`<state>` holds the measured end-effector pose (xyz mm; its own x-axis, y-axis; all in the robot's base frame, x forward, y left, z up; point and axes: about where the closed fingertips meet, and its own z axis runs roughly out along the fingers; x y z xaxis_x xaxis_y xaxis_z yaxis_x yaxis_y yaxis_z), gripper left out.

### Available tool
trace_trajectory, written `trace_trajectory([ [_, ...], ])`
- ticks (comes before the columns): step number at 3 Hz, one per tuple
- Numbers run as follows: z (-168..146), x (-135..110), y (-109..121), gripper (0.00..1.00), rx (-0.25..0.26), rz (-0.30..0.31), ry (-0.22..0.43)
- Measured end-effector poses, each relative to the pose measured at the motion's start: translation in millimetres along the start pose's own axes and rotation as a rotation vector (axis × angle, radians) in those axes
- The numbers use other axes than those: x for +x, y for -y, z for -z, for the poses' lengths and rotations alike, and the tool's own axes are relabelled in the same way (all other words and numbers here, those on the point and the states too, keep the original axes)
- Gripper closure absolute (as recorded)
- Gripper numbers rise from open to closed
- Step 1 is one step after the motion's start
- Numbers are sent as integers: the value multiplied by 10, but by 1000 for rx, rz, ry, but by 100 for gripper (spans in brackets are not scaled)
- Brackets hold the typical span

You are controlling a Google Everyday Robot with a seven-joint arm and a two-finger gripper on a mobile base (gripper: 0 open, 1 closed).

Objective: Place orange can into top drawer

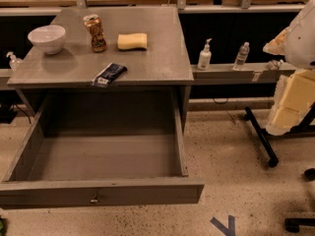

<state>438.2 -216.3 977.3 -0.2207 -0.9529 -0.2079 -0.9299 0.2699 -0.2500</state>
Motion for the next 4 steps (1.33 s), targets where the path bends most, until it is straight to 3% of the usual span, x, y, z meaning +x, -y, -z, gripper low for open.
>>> trace_trajectory([
  [1, -19, -5, 38, 0, -1, 1, 1],
  [2, -249, -62, 456, 0, -18, 12, 7],
  [3, -605, -388, 1025, 0, -48, 122, 21],
  [4, -904, -1230, 1639, 0, -25, 280, 94],
])
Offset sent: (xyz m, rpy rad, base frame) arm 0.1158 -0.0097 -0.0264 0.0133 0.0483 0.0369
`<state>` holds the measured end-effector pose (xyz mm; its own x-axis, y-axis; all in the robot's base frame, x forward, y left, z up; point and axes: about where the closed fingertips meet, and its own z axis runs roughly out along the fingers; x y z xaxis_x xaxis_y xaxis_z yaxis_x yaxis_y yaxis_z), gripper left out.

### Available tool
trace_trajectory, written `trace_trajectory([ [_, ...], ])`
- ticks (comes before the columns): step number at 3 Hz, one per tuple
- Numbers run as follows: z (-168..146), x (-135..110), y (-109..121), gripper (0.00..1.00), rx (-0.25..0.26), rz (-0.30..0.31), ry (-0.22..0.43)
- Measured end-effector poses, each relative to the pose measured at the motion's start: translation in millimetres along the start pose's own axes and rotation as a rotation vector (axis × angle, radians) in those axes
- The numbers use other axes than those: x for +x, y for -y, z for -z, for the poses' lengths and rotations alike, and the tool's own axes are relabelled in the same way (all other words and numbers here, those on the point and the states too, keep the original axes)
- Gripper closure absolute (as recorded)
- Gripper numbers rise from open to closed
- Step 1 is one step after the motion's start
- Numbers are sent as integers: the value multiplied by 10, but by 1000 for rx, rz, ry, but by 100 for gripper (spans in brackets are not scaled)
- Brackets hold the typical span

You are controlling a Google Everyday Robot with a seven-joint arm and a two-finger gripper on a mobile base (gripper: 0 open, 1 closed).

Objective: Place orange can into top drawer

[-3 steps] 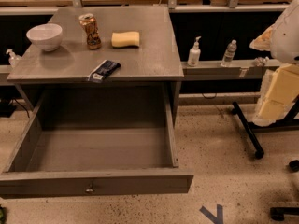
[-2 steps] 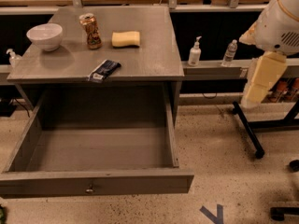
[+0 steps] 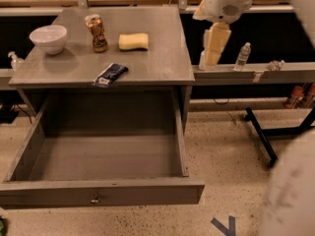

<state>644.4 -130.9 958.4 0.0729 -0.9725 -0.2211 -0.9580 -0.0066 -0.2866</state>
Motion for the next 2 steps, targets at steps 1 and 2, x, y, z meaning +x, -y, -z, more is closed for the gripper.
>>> trace_trajectory([
  [1, -125, -602, 517, 0, 46, 47, 135],
  [2, -24, -675, 708, 0, 135, -71, 262],
])
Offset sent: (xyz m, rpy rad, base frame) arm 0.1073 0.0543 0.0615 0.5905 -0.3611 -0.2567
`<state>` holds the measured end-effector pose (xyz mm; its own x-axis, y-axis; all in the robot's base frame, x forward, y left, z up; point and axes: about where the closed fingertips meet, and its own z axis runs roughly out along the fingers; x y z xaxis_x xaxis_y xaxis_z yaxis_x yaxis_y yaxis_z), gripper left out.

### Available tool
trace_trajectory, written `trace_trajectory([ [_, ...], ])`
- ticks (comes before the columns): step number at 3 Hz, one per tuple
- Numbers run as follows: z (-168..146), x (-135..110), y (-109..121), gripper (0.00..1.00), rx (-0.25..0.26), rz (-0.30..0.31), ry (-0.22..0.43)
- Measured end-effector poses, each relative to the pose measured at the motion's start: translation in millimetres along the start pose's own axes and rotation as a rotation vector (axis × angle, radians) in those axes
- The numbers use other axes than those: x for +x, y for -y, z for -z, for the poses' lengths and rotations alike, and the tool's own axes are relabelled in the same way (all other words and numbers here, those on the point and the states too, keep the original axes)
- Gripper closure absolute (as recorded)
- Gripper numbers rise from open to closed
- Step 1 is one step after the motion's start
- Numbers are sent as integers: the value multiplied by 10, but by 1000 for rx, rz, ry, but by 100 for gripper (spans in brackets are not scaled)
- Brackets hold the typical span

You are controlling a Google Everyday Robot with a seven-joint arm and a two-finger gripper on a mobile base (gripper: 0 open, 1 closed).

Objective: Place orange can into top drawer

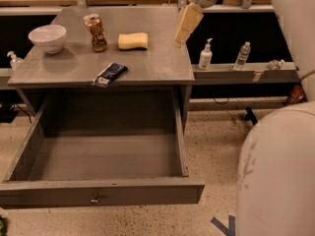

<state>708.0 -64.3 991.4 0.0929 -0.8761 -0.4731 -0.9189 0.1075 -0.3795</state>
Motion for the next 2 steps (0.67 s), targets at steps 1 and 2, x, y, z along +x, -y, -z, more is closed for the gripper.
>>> trace_trajectory([
  [1, -27, -60, 169, 0, 68, -15, 34],
  [2, -29, -60, 168, 0, 68, -15, 34],
])
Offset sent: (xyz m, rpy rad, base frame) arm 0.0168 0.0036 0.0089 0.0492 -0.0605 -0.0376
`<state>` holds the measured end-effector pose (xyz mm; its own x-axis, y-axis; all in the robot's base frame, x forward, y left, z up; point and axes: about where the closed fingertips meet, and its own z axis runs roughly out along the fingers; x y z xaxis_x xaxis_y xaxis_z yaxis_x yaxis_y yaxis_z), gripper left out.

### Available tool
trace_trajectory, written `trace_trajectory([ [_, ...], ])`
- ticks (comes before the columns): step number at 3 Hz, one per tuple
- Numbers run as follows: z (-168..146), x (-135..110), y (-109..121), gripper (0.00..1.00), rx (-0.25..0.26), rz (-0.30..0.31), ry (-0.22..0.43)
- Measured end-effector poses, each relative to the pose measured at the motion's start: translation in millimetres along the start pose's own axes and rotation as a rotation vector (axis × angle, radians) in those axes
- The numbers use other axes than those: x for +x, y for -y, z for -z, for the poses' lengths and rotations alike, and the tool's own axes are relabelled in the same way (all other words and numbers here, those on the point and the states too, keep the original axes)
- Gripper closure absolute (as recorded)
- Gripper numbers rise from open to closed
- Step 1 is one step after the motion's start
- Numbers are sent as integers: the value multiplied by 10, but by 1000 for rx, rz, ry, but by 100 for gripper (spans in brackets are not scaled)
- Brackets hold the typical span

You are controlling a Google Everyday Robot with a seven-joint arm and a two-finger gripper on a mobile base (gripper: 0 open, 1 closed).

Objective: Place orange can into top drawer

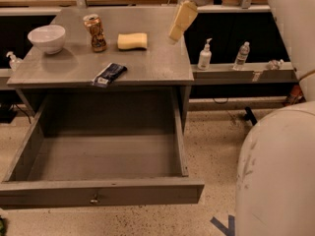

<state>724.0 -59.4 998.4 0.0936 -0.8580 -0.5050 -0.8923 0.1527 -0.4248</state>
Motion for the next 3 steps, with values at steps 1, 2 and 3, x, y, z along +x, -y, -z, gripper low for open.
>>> trace_trajectory([
  [1, -91, -107, 53, 0, -3, -25, 85],
  [2, -351, -570, 360, 0, 32, -149, 485],
  [3, -447, -809, 515, 0, 75, -268, 654],
])
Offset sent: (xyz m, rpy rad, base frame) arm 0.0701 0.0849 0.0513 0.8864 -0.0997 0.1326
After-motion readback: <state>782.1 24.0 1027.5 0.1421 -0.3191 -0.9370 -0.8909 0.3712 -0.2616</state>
